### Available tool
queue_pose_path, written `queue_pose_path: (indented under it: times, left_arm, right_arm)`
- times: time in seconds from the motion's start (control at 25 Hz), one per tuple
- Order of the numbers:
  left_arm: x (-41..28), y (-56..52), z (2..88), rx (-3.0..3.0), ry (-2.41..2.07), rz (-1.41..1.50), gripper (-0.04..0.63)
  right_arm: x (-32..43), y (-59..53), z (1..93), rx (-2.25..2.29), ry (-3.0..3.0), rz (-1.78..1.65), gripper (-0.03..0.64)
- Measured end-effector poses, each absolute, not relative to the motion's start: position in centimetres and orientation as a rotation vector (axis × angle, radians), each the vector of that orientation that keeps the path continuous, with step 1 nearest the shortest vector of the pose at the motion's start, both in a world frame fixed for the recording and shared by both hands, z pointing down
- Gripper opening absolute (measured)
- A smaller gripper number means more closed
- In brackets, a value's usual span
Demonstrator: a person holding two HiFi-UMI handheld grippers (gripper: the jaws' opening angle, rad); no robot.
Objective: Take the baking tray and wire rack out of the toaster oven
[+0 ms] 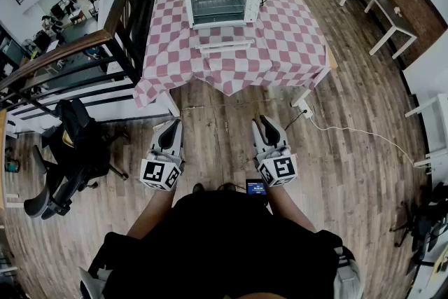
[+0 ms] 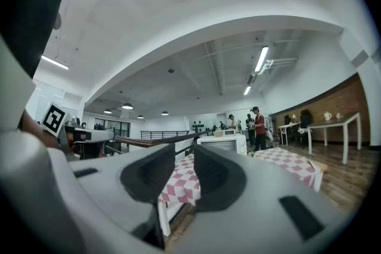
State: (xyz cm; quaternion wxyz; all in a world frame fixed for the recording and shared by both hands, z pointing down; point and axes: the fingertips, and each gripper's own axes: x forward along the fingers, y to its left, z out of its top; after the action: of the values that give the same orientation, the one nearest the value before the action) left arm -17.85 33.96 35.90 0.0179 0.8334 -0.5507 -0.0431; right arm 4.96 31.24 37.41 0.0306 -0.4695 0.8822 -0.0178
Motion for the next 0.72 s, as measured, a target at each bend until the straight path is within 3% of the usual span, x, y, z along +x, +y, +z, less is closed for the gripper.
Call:
queue_pose_path:
  times: [0.72]
  left_arm:
    - [-13.0, 35.3, 35.7, 2.587, -1.698, -0.083, -0.012]
  right_arm:
    - [11.9, 31.7, 37.6, -1.368, 2.728, -0.078, 0.101]
